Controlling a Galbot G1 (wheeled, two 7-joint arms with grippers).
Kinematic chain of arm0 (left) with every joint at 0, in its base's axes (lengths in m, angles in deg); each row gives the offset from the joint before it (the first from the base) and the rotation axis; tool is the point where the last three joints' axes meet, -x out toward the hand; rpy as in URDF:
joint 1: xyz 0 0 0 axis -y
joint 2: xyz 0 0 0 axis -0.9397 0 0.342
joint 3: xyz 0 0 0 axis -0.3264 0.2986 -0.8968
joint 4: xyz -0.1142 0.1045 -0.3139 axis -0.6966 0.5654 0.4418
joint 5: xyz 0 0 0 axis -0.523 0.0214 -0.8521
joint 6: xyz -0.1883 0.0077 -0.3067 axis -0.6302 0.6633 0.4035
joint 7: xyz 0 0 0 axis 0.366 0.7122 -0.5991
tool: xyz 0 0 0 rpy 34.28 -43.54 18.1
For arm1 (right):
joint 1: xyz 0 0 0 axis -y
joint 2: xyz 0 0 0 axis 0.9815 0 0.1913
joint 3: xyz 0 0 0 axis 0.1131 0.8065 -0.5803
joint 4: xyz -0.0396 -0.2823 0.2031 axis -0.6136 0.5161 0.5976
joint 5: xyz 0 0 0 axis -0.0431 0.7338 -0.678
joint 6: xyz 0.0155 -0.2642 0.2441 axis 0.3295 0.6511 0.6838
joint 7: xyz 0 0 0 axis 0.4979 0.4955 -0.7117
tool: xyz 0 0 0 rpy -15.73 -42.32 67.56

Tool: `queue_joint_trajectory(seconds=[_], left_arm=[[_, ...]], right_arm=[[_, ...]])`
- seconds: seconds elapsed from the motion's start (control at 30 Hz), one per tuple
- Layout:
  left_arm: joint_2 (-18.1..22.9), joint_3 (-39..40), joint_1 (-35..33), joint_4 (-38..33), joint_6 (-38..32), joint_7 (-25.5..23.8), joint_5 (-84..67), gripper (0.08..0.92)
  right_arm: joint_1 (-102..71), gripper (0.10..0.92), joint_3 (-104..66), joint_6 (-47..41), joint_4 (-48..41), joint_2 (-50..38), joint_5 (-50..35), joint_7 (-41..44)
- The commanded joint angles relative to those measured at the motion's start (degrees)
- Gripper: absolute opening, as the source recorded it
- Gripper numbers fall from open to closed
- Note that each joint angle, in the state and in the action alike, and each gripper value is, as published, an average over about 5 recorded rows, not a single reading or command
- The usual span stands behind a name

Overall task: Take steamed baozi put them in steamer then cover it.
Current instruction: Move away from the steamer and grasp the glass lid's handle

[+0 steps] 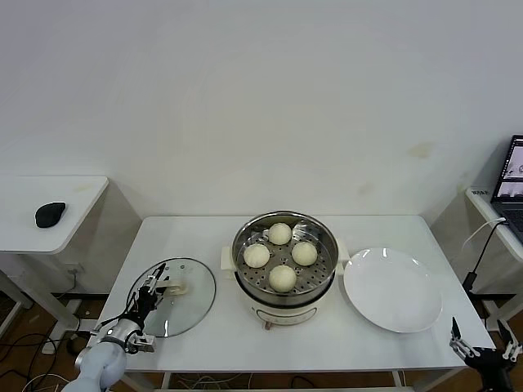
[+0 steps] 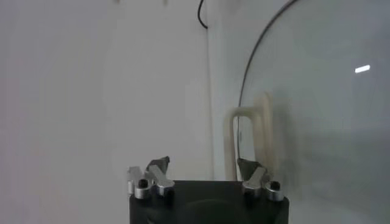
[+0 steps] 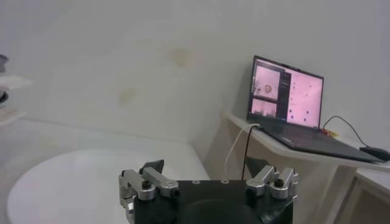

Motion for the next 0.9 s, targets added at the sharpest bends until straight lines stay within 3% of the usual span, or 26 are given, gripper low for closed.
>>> queue_joint_trajectory(seconds=[0.03, 0.37, 0.53, 0.9], left_arm=[[0.50, 0.30, 1.11, 2.57, -0.15, 0.36, 0.04, 0.567], [1.29, -0.05, 1.18, 4.15, -2.01, 3.72, -1.52, 0.281], [1.02, -2.39, -1.31, 0.99, -2.55, 5.92, -1.76, 0.159], [-5.13, -12.08, -12.72, -18.82, -0.57, 0.53, -9.36, 0.146]], right_arm=[[-0.04, 0.823, 0.62, 0.21, -0.07, 0.24, 0.51, 0.03], [-0.60, 0.823, 2.35, 0.96, 0.12, 0.52, 1.62, 0.35], [-0.76, 0.823, 2.94, 0.96, 0.46, 0.39, 1.92, 0.33], [-1.66, 0.823, 6.01, 1.61, 0.80, 0.18, 2.89, 0.41]])
